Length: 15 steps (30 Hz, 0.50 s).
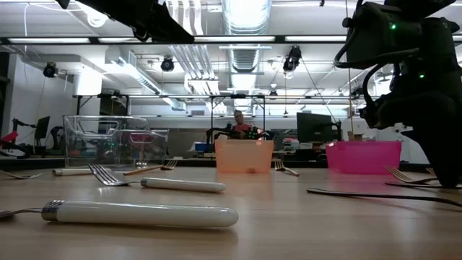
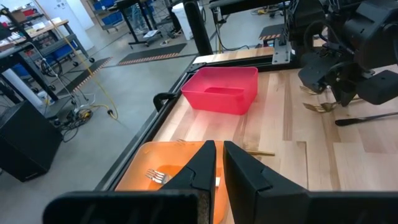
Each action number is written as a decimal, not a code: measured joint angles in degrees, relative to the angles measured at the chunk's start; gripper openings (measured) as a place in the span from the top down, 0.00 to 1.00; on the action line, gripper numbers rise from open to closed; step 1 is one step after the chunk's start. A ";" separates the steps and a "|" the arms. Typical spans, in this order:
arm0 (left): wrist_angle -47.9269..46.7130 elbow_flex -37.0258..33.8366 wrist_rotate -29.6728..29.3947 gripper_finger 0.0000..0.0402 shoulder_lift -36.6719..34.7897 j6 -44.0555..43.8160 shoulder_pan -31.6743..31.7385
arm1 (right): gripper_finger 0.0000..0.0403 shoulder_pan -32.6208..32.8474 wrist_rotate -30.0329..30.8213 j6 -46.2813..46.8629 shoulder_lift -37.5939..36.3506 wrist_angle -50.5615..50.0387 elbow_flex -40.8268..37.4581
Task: Sort silverware by color (type)
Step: Put the middle right gold fork into the red bin
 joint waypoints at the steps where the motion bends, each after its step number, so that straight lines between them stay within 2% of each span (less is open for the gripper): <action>1: 0.01 0.00 -0.01 0.97 0.00 0.00 0.00 | 0.89 -0.02 -0.04 0.11 0.00 0.00 0.00; 15: 0.01 0.00 -0.16 0.97 0.07 0.02 0.00 | 0.89 -0.42 0.40 -0.74 -4.38 -0.44 0.57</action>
